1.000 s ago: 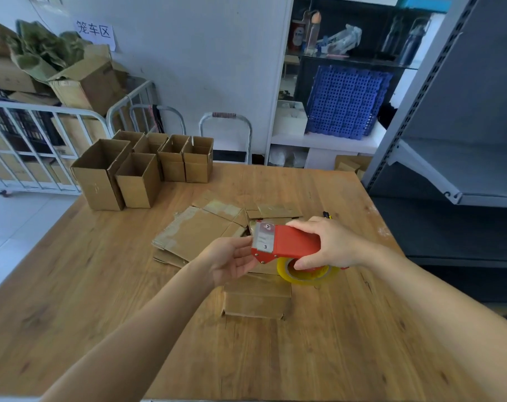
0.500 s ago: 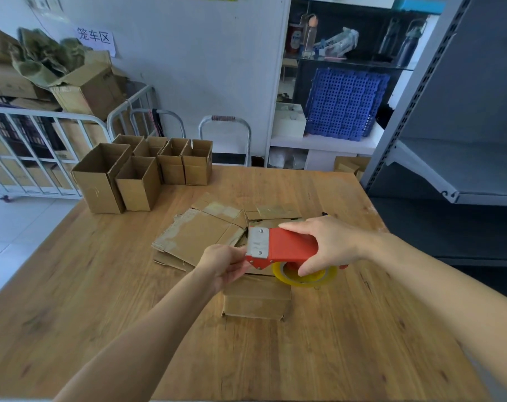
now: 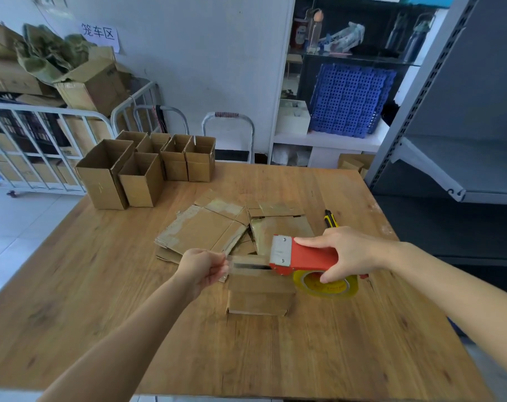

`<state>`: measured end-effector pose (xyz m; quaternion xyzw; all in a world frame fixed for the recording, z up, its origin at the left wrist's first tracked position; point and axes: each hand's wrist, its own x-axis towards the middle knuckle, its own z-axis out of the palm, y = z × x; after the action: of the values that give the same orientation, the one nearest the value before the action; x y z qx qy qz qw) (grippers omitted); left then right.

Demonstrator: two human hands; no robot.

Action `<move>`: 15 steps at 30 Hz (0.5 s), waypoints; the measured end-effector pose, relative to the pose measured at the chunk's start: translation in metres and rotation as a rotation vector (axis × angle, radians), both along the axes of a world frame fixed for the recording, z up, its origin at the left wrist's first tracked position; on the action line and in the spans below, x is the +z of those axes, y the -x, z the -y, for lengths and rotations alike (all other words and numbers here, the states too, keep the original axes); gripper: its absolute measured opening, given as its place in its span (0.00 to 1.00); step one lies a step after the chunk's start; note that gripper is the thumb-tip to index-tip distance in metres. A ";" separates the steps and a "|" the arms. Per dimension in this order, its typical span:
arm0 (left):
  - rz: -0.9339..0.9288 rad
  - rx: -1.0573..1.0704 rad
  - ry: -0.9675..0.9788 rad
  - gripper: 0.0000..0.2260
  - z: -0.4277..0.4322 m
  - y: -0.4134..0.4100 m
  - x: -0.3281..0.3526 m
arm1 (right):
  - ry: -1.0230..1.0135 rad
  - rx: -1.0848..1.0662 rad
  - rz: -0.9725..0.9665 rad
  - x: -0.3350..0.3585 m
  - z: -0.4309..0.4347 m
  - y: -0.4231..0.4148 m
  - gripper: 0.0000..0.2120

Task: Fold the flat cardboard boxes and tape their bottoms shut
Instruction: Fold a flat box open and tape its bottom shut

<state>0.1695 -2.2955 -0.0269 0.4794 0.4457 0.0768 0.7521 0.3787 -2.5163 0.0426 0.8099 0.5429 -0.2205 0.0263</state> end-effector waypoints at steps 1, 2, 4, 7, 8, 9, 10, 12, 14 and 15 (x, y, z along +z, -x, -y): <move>-0.005 -0.002 -0.017 0.03 0.001 0.000 0.000 | 0.026 0.008 0.004 -0.003 -0.002 0.002 0.41; -0.008 -0.007 -0.043 0.03 0.002 -0.001 0.001 | 0.055 0.015 0.005 -0.006 -0.004 0.004 0.41; -0.017 -0.022 -0.123 0.03 0.003 -0.002 0.005 | 0.098 0.028 0.011 -0.012 -0.007 0.006 0.42; -0.024 -0.029 -0.229 0.03 0.003 -0.004 0.010 | 0.088 0.026 0.003 -0.016 -0.009 0.005 0.42; -0.026 -0.028 -0.247 0.03 0.002 -0.004 0.010 | 0.091 0.035 0.004 -0.015 -0.010 0.005 0.42; -0.030 -0.026 -0.259 0.03 0.002 -0.003 0.010 | 0.099 0.040 0.007 -0.015 -0.010 0.005 0.42; -0.034 -0.023 -0.266 0.03 0.002 -0.003 0.009 | 0.105 0.045 0.014 -0.015 -0.011 0.005 0.42; -0.037 -0.009 -0.264 0.03 0.002 -0.001 0.006 | 0.110 0.054 0.037 -0.011 -0.013 0.005 0.43; -0.042 0.004 -0.259 0.03 0.002 -0.001 0.004 | 0.113 0.069 0.070 -0.007 -0.017 0.004 0.42; -0.045 0.009 -0.259 0.03 0.002 -0.001 0.002 | 0.121 0.073 0.079 -0.004 -0.020 0.004 0.42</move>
<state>0.1704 -2.2971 -0.0245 0.5721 0.4508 0.1266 0.6734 0.3750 -2.4961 0.0381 0.7945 0.5564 -0.2196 0.1044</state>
